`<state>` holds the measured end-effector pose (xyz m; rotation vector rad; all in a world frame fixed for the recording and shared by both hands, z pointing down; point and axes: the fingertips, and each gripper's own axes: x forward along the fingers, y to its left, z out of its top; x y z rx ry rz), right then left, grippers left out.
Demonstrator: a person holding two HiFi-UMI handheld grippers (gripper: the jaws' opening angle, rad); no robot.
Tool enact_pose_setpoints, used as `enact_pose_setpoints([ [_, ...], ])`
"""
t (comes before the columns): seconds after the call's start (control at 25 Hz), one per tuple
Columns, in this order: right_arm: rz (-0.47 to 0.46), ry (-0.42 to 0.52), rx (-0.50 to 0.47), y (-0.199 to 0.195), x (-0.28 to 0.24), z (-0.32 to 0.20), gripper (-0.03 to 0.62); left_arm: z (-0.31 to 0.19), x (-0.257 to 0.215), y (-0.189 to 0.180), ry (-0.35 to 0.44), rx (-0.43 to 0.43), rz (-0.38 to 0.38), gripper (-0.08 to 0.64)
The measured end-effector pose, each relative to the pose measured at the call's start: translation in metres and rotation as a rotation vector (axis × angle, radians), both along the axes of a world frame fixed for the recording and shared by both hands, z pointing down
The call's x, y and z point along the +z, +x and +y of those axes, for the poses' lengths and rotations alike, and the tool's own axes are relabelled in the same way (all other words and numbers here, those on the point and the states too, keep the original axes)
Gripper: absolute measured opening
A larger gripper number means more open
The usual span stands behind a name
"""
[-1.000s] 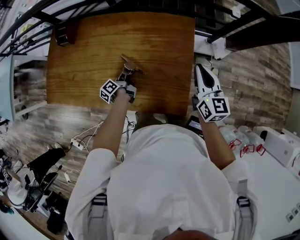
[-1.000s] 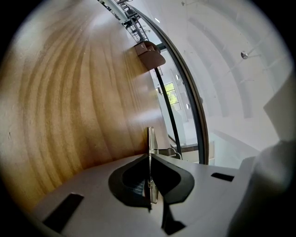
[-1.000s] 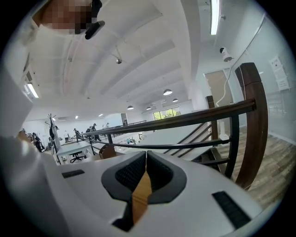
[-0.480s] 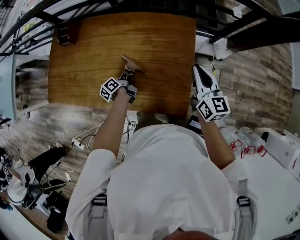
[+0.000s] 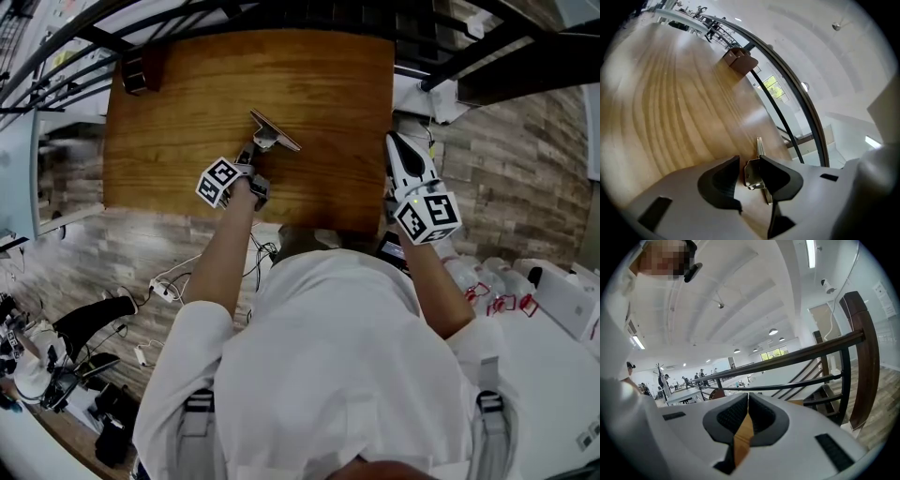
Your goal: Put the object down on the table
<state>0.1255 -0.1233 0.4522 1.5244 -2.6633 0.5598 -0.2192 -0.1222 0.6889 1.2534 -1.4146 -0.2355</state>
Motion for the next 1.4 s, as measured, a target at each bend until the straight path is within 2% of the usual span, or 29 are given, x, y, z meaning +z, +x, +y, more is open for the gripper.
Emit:
enact_pose_setpoints([
  [0.08, 0.000, 0.004, -0.001, 0.000, -0.002, 0.001, 0.026, -0.004, -0.014, 0.000, 0.036, 0.038, -0.048, 0.133],
  [0.2, 0.001, 0.014, -0.005, 0.000, -0.008, 0.004, 0.026, -0.013, -0.054, 0.002, 0.144, 0.107, -0.148, 0.132],
  [0.28, 0.005, 0.028, -0.008, 0.000, -0.014, 0.005, 0.026, -0.021, -0.094, 0.004, 0.248, 0.162, -0.249, 0.130],
  [0.44, 0.015, 0.077, -0.015, 0.000, -0.034, 0.006, 0.026, -0.033, -0.197, 0.016, 0.507, 0.269, -0.506, 0.105],
  [0.56, 0.017, 0.124, -0.015, -0.002, -0.055, 0.006, 0.026, -0.032, -0.273, 0.024, 0.675, 0.309, -0.689, 0.085],
  [0.68, 0.028, 0.173, -0.002, -0.001, -0.079, 0.009, 0.026, -0.021, -0.335, 0.036, 0.797, 0.331, -0.833, 0.066],
  [0.8, 0.076, 0.236, 0.021, 0.000, -0.106, 0.013, 0.026, -0.005, -0.383, 0.051, 0.886, 0.344, -0.927, 0.052],
  [0.88, 0.121, 0.301, 0.050, -0.002, -0.125, 0.016, 0.026, 0.009, -0.409, 0.055, 0.939, 0.328, -0.954, 0.021],
  [0.96, 0.151, 0.349, 0.074, -0.002, -0.139, 0.019, 0.026, 0.025, -0.429, 0.058, 0.977, 0.304, -0.950, 0.021],
  [1.08, 0.140, 0.367, 0.077, 0.003, -0.148, 0.020, 0.026, 0.044, -0.440, 0.069, 1.003, 0.302, -0.941, 0.021],
  [1.2, 0.145, 0.373, 0.082, 0.014, -0.150, 0.019, 0.026, 0.053, -0.427, 0.078, 1.004, 0.328, -0.928, 0.014],
  [1.4, 0.152, 0.347, 0.095, 0.033, -0.140, 0.029, 0.026, 0.072, -0.394, 0.091, 0.951, 0.368, -0.851, 0.014],
])
